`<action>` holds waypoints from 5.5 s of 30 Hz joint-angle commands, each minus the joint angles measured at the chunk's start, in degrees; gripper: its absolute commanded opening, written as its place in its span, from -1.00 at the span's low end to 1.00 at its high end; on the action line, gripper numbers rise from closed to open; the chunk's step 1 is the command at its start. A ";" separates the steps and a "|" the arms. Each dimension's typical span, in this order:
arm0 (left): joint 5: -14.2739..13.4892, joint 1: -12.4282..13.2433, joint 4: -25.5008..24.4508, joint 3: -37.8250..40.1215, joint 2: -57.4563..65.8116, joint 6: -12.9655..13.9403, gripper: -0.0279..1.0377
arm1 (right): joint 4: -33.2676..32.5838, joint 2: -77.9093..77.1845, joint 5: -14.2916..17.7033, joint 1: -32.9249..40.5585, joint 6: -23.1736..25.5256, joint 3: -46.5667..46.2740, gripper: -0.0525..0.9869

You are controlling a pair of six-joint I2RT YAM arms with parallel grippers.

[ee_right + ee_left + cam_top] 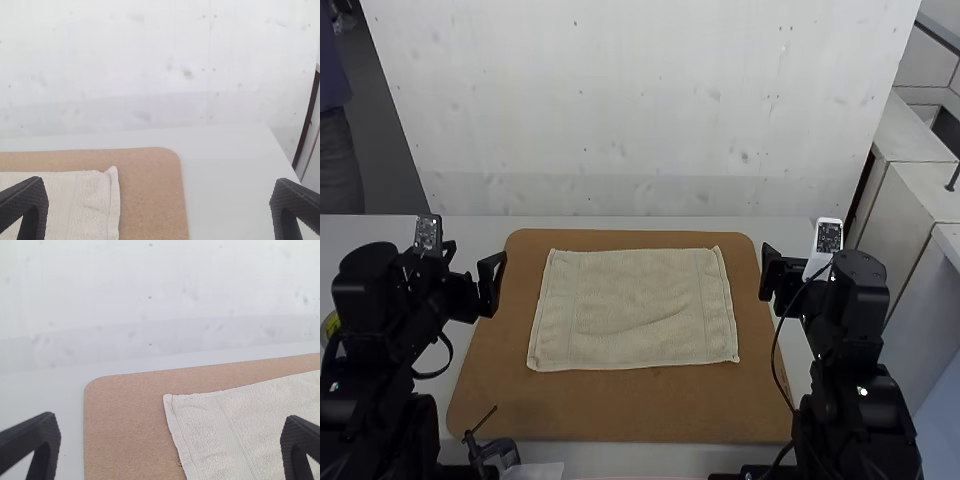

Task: Fold the towel.

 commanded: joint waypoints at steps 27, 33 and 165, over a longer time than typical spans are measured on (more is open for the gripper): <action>-3.20 -0.09 1.78 -0.36 -0.05 0.80 0.90 | 3.71 0.39 -0.06 -0.04 -1.41 -1.51 0.96; -4.43 -0.18 3.10 -0.80 -0.05 1.07 0.90 | 3.27 0.39 -3.14 0.22 -2.73 -1.51 0.96; -12.25 -15.56 -15.97 73.82 129.15 -8.86 -0.93 | 4.33 116.41 8.11 11.12 2.81 53.34 -0.86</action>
